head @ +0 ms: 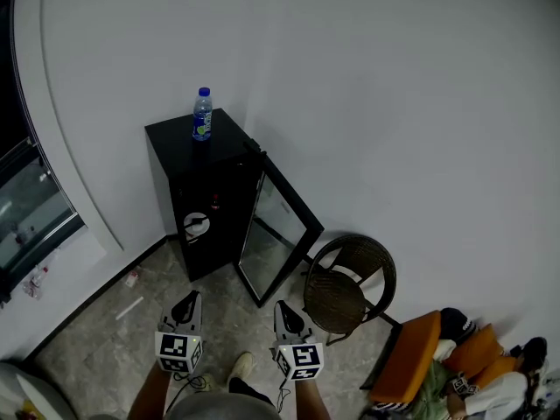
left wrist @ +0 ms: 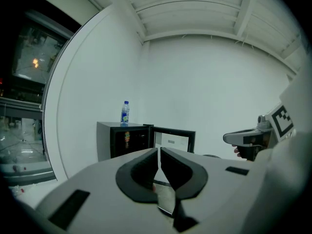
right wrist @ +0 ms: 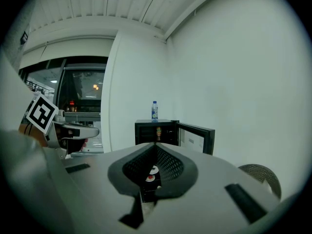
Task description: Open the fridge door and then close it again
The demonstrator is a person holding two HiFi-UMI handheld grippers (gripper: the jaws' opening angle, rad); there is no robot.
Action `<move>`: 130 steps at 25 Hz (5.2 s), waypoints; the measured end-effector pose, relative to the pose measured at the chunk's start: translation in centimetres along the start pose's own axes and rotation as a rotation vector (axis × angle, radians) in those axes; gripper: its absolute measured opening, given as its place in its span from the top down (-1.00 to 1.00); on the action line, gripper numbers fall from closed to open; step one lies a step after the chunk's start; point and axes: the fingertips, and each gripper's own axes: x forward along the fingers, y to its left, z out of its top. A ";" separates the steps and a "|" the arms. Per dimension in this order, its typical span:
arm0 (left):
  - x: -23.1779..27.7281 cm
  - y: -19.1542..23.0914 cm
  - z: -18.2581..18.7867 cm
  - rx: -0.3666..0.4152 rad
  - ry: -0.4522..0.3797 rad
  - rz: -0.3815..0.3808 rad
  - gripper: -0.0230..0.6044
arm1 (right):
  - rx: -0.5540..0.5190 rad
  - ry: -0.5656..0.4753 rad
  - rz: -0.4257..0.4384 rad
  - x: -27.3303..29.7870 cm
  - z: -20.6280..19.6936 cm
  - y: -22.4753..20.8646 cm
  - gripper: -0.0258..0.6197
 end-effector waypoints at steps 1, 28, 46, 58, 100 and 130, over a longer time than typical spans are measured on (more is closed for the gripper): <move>-0.5 0.1 -0.2 0.001 0.001 0.001 0.87 | 0.000 0.002 -0.002 -0.3 -0.1 0.4 0.84; -3.2 -1.0 -0.5 0.035 -0.013 -0.045 0.89 | 0.007 0.007 -0.037 -4.0 -1.1 2.4 0.84; -3.1 -4.4 0.2 0.074 -0.038 -0.164 0.89 | 0.011 -0.007 -0.122 -7.4 -0.9 1.1 0.84; 4.7 -7.3 1.3 0.067 -0.036 -0.149 0.89 | 0.003 -0.006 -0.128 -3.3 -0.3 -7.7 0.84; 16.7 -7.3 1.6 0.045 0.031 0.181 0.89 | -0.012 0.030 0.239 15.7 -0.7 -21.5 0.15; 16.0 -5.7 1.0 0.015 0.035 0.243 0.89 | -0.110 0.082 0.276 17.2 -2.1 -20.1 0.16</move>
